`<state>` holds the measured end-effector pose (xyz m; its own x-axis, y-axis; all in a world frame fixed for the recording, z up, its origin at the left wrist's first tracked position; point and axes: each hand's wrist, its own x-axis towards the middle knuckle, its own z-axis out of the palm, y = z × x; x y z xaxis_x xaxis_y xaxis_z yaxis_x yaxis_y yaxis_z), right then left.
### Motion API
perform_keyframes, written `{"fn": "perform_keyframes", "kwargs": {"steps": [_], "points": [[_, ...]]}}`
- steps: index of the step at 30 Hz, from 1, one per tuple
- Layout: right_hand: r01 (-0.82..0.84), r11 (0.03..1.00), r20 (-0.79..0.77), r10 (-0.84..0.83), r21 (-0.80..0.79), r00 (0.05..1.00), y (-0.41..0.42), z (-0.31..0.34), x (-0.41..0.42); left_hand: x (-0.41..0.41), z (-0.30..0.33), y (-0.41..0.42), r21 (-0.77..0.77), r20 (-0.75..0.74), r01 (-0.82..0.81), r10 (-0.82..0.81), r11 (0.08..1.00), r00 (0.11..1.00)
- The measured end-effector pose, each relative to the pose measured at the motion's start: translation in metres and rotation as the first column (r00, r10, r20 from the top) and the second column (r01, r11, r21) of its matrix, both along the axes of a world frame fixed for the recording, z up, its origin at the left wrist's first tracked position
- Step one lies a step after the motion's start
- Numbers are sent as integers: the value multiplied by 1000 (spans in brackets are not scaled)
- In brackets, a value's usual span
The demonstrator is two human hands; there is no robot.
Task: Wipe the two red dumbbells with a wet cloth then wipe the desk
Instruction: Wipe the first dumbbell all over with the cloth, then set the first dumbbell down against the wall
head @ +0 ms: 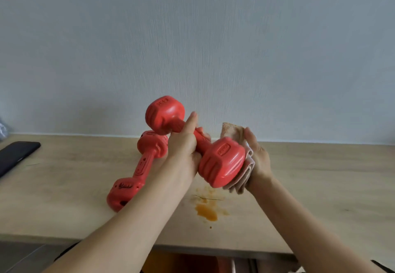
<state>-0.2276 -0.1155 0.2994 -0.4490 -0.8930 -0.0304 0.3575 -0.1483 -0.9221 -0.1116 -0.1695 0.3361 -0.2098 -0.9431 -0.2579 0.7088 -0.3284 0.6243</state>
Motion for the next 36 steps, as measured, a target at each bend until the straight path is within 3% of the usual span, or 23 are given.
{"fn": "perform_keyframes", "kwargs": {"steps": [3, 6, 8, 11, 13, 17, 24, 36], "points": [[114, 992, -128, -120, -50, 984, 1, 15, -32, -17, -3, 12, -44, 135, 97, -90, 994, 987], [181, 983, -66, -183, -33, 981, 15, 31, -65, -46, -1, 21, -92, 226, 112, -89, 989, 970], [181, 981, -81, -186, -62, 979, 28, 34, -92, -71, 3, 26, -87, 261, 155, -128, 984, 957], [135, 980, -236, -167, -144, 957, 47, 39, -137, -116, 4, 33, -7, 268, 238, -227, 971, 936], [225, 968, -370, -249, -108, 895, 61, 41, -169, -149, -2, 37, 54, 266, 288, -292, 956, 919], [510, 860, -616, -393, 16, 682, 82, 31, -226, -213, -21, 41, 142, 218, 399, -422, 906, 880], [674, 730, -743, -388, 114, 545, 105, 18, -259, -305, -46, 50, 151, 315, 509, -530, 847, 787], [687, 719, -810, -338, 106, 479, 106, 14, -277, -342, -70, 61, 170, 393, 515, -537, 840, 746]]}}
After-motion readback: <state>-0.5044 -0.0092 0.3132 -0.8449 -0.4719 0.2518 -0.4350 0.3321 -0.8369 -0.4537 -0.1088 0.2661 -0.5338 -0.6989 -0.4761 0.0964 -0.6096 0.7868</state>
